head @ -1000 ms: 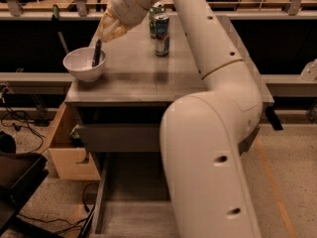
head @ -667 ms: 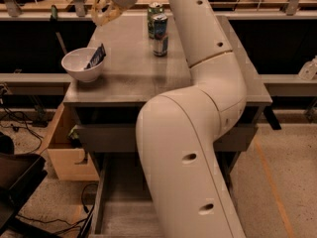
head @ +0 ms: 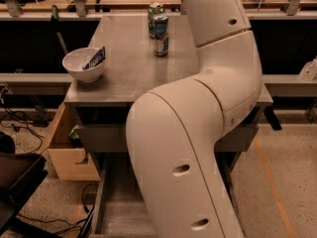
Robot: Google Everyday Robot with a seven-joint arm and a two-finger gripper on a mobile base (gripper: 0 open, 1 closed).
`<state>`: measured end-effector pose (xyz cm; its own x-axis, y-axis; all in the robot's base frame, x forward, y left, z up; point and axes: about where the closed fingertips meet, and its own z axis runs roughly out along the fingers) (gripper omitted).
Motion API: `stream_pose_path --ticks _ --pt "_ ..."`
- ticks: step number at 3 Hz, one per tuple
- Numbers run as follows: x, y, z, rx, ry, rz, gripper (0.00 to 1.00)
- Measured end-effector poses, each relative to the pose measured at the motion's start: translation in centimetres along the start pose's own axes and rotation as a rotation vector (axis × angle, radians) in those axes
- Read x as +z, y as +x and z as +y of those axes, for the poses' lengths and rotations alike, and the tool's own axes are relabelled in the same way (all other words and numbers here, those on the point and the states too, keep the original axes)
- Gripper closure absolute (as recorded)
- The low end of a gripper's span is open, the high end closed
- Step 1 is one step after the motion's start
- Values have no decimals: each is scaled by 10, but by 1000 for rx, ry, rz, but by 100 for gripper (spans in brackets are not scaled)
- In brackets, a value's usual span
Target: Pick rxbar blueberry from white bowl and place on counter
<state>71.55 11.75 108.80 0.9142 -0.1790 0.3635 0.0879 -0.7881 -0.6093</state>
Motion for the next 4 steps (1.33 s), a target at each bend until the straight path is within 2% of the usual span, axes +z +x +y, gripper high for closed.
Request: stream_pose_path --ticks 1,2,3,4 --pt "-10 8 9 34 -4 31 51" --pt "10 15 27 85 4 17 28" --pt "40 17 49 139 23 -27 29" --pt "64 10 68 207 55 -100 20"
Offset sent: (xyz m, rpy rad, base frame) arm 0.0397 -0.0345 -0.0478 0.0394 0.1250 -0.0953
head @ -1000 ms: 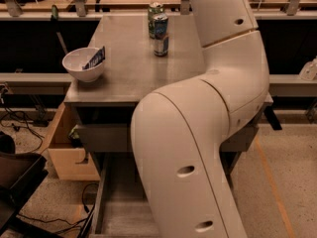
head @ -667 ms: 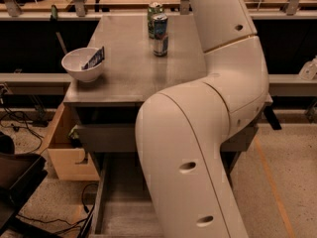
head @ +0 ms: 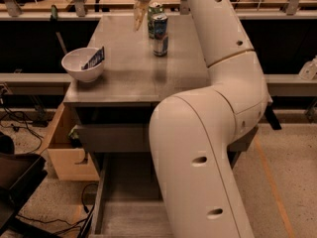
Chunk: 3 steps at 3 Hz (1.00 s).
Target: Pick rxbar blueberry from white bowl and place on counter
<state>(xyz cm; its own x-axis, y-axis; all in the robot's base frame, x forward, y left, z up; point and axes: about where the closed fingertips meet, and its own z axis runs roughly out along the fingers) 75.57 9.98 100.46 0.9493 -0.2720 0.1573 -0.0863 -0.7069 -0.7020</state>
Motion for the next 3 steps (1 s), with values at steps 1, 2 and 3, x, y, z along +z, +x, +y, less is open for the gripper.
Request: stream_pose_path --ticks 1,2,3 --pt "8 -7 5 29 21 -42 0" --pt "20 -22 6 58 62 -86 12" --pt "29 -45 6 71 111 -116 26"
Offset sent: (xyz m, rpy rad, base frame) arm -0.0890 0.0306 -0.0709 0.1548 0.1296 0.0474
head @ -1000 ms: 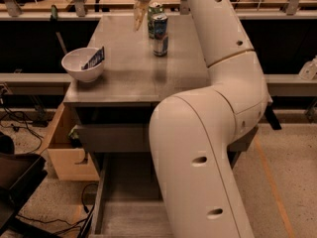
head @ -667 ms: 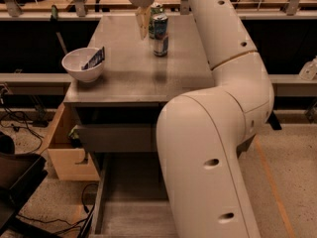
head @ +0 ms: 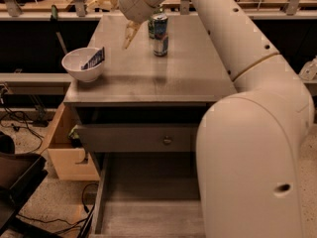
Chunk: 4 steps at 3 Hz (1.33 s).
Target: Pick rxbar blueberry from white bowl and place on counter
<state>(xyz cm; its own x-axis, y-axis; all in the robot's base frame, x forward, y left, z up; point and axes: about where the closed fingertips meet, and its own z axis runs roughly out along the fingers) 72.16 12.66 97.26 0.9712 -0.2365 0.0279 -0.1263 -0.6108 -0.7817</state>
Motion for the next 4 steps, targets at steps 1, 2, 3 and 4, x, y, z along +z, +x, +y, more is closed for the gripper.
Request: stream_pose_path --ticks 1,2,3,4 --pt "16 -23 10 9 19 -31 23" --pt "27 -39 20 16 31 -52 23" --pt "34 -46 27 22 36 -65 40" --pt "33 -37 33 20 19 -63 63"
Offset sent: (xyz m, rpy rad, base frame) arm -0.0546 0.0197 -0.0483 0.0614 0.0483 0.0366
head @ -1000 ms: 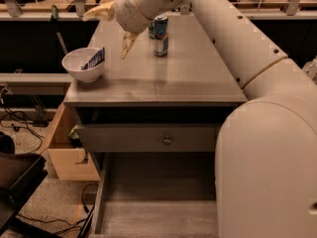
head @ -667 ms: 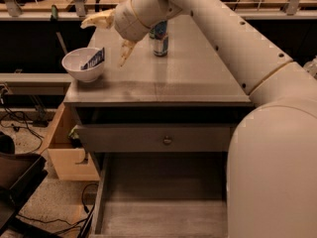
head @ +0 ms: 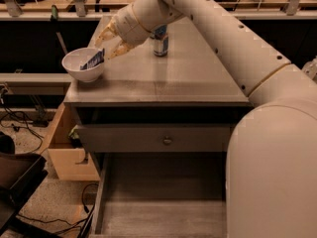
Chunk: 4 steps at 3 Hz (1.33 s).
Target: Pick rxbar blueberry from white bowl and place on counter
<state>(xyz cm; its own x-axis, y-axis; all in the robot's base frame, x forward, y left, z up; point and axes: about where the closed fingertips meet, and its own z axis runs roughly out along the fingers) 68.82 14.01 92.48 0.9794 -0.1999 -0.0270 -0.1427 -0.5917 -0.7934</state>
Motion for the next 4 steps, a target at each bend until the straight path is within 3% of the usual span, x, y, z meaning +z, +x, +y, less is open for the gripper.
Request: stream_pose_path --ticks 1,3,4 --pt "1 4 5 5 -11 -11 46" --pt "4 6 7 6 -14 -21 62" --pt "5 5 8 7 -16 -28 57"
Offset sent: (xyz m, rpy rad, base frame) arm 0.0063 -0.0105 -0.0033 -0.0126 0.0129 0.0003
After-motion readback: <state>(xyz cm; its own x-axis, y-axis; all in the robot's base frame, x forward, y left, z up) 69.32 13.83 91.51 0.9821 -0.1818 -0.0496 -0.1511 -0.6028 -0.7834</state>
